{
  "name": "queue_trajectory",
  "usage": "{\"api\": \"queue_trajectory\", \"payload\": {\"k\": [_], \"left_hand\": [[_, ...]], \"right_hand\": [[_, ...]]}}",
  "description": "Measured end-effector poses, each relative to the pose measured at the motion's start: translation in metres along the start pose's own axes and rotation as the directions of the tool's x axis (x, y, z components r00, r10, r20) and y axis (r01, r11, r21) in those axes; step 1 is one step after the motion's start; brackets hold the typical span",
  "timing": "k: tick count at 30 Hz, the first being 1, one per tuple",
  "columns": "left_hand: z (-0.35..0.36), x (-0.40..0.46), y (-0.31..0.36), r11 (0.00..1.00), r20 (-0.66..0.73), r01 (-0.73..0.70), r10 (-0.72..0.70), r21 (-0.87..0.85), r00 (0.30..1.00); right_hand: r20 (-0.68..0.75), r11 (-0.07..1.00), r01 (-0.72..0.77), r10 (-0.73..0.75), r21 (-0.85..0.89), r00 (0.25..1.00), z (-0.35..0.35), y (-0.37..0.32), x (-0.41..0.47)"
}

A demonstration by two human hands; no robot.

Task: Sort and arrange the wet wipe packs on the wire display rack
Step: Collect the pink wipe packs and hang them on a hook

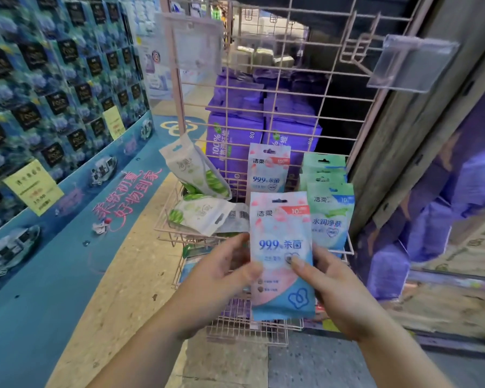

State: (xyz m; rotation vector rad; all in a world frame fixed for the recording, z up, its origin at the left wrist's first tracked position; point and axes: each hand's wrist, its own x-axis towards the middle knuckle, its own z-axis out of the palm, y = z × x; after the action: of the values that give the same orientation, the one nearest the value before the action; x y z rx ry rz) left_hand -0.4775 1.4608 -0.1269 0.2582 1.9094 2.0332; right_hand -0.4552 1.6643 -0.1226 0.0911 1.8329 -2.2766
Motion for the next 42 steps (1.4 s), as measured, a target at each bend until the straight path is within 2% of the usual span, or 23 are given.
{"api": "queue_trajectory", "payload": {"k": [2,6,9,12,16,18,19,21,22,24,26,28,30,32,34,36,38,39,40,42], "left_hand": [[0.0,0.002,0.024,0.988,0.06,-0.111,0.105,0.108,0.993],[-0.015,0.016,0.053,0.916,0.014,-0.198,0.207,0.35,0.978],[-0.05,0.027,0.07,0.727,-0.074,-0.181,0.304,0.662,0.95],[-0.08,0.041,0.077,0.438,-0.117,-0.005,0.252,0.899,0.96],[-0.038,0.072,0.056,0.132,0.007,-0.035,0.208,0.991,0.978],[-0.013,0.096,0.04,-0.004,-0.009,0.01,0.147,1.0,0.989],[-0.008,0.108,0.036,-0.066,-0.048,0.053,0.075,0.996,0.996],[-0.006,0.126,0.035,-0.138,-0.128,0.117,-0.073,0.984,0.989],[-0.008,0.133,0.035,-0.168,-0.143,0.125,-0.101,0.978,0.985],[-0.009,0.138,0.034,-0.242,-0.117,0.093,-0.09,0.966,0.989],[-0.008,0.136,0.034,-0.273,-0.045,0.027,-0.059,0.962,0.997],[-0.012,0.132,0.033,-0.262,0.031,-0.034,-0.015,0.964,0.999],[-0.02,0.127,0.038,-0.164,0.073,-0.057,0.093,0.985,0.993],[-0.035,0.123,0.051,0.03,0.042,-0.049,0.21,0.998,0.977],[-0.056,0.117,0.069,0.297,-0.067,-0.011,0.251,0.955,0.966],[-0.078,0.11,0.085,0.544,-0.201,0.017,0.281,0.839,0.938],[-0.096,0.104,0.095,0.723,-0.33,0.016,0.295,0.69,0.897],[-0.102,0.101,0.098,0.762,-0.355,0.013,0.285,0.647,0.89],[-0.106,0.099,0.097,0.757,-0.345,0.024,0.269,0.653,0.899],[-0.112,0.097,0.09,0.655,-0.266,0.049,0.236,0.754,0.935]], "right_hand": [[0.005,0.998,0.058,-0.058,0.023,0.998,0.012,-0.011,0.009],[-0.038,0.98,0.197,-0.197,-0.009,0.98,0.026,-0.035,0.023],[-0.142,0.946,0.322,-0.324,-0.035,0.935,0.019,-0.047,0.025],[-0.287,0.916,0.401,-0.389,-0.019,0.875,0.001,-0.053,0.023],[-0.376,0.913,0.407,-0.379,-0.004,0.845,-0.007,-0.05,0.025],[-0.379,0.923,0.385,-0.355,0.005,0.855,-0.004,-0.046,0.025],[-0.371,0.927,0.376,-0.346,0.008,0.862,-0.002,-0.044,0.024],[-0.356,0.931,0.364,-0.336,0.013,0.872,-0.002,-0.041,0.023],[-0.351,0.934,0.356,-0.328,0.016,0.877,-0.003,-0.039,0.022],[-0.346,0.94,0.341,-0.311,0.026,0.885,-0.003,-0.036,0.02],[-0.346,0.942,0.333,-0.299,0.042,0.889,-0.004,-0.033,0.02],[-0.338,0.946,0.318,-0.281,0.059,0.898,-0.003,-0.033,0.02],[-0.316,0.946,0.315,-0.276,0.079,0.908,-0.005,-0.034,0.019],[-0.305,0.952,0.295,-0.259,0.08,0.916,-0.005,-0.034,0.02],[-0.299,0.957,0.282,-0.249,0.074,0.921,-0.003,-0.032,0.023],[-0.255,0.961,0.273,-0.253,0.045,0.933,0.002,-0.031,0.028],[-0.229,0.967,0.252,-0.239,0.032,0.944,0.011,-0.031,0.038],[-0.23,0.97,0.244,-0.232,0.023,0.945,0.017,-0.033,0.043],[-0.238,0.971,0.24,-0.234,-0.004,0.943,0.022,-0.035,0.051],[-0.229,0.968,0.245,-0.251,-0.057,0.94,0.031,-0.04,0.068]]}}
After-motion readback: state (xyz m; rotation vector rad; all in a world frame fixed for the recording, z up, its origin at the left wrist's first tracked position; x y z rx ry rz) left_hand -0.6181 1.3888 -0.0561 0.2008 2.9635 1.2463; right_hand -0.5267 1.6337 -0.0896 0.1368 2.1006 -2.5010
